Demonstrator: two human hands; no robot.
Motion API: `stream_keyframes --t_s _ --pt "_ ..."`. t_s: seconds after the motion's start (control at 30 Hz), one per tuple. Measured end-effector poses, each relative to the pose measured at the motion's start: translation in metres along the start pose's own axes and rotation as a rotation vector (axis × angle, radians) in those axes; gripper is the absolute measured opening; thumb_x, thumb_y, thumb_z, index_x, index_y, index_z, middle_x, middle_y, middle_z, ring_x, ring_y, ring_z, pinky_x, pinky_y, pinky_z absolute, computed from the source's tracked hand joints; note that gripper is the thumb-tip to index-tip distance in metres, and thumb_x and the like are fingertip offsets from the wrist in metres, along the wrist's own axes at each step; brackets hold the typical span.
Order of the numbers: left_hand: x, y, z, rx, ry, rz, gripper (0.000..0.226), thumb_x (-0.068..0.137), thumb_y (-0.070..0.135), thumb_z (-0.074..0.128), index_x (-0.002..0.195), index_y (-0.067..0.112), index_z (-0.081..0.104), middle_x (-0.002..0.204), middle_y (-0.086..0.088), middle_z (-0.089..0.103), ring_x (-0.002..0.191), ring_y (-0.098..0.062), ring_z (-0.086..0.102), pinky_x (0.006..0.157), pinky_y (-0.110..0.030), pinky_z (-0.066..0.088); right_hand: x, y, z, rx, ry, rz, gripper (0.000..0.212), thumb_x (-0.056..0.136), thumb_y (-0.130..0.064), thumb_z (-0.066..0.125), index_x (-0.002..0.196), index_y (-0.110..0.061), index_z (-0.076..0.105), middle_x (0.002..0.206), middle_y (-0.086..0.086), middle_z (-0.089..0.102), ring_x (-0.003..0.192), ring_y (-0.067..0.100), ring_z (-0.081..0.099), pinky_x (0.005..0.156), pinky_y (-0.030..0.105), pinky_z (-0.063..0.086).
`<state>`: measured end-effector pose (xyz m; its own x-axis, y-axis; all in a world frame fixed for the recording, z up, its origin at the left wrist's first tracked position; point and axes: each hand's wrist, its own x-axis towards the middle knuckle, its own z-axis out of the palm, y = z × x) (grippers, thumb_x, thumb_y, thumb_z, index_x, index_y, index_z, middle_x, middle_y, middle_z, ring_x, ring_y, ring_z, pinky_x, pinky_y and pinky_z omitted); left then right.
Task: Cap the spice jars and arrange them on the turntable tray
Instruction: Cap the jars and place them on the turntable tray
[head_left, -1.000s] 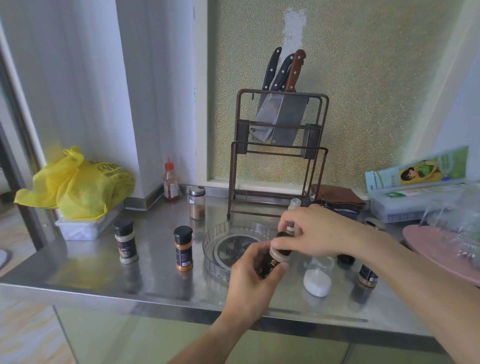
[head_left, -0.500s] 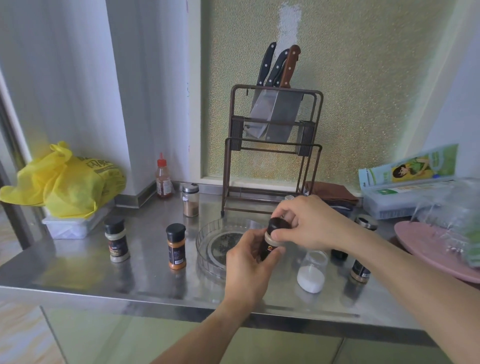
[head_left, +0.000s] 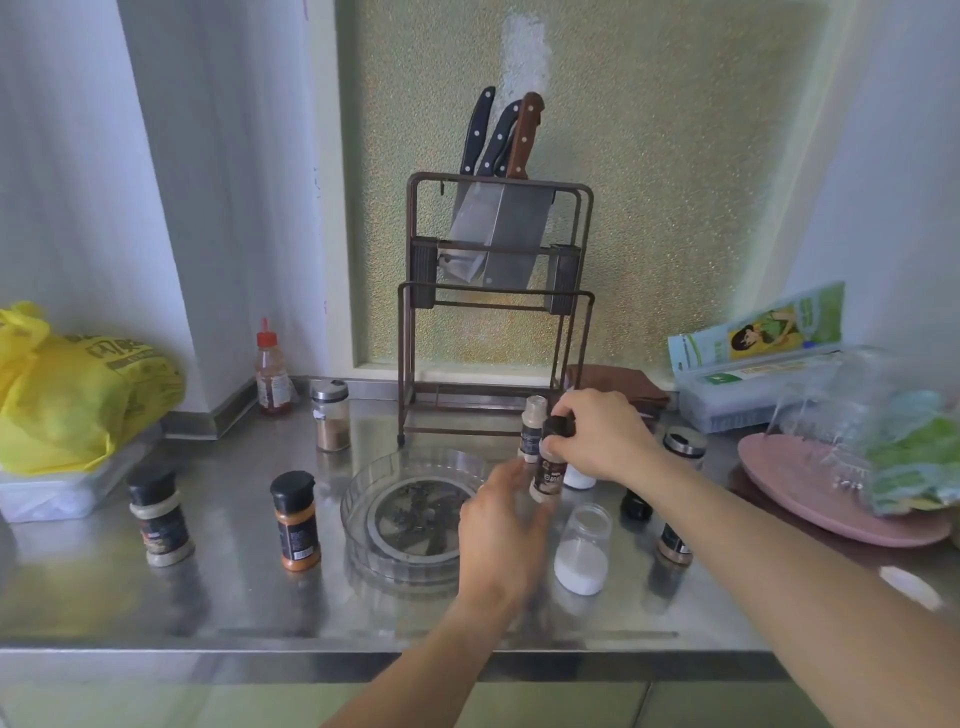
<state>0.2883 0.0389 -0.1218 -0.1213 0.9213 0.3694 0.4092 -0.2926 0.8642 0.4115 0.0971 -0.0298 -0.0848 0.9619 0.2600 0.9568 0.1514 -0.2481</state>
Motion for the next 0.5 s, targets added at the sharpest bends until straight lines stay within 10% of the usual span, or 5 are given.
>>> stream_keyframes --t_s 0.5 --pt "-0.024 -0.024 0.028 0.001 -0.136 0.006 0.048 0.086 0.035 0.078 0.130 0.027 0.061 0.118 0.018 0.066 0.116 -0.007 0.063 0.098 -0.024 0.049 -0.014 0.007 0.034 0.047 -0.091 0.007 0.050 0.083 -0.038 0.073 0.126 -0.016 0.061 0.115 0.007 0.071 0.108 0.030 0.065 0.084 0.037 0.051"
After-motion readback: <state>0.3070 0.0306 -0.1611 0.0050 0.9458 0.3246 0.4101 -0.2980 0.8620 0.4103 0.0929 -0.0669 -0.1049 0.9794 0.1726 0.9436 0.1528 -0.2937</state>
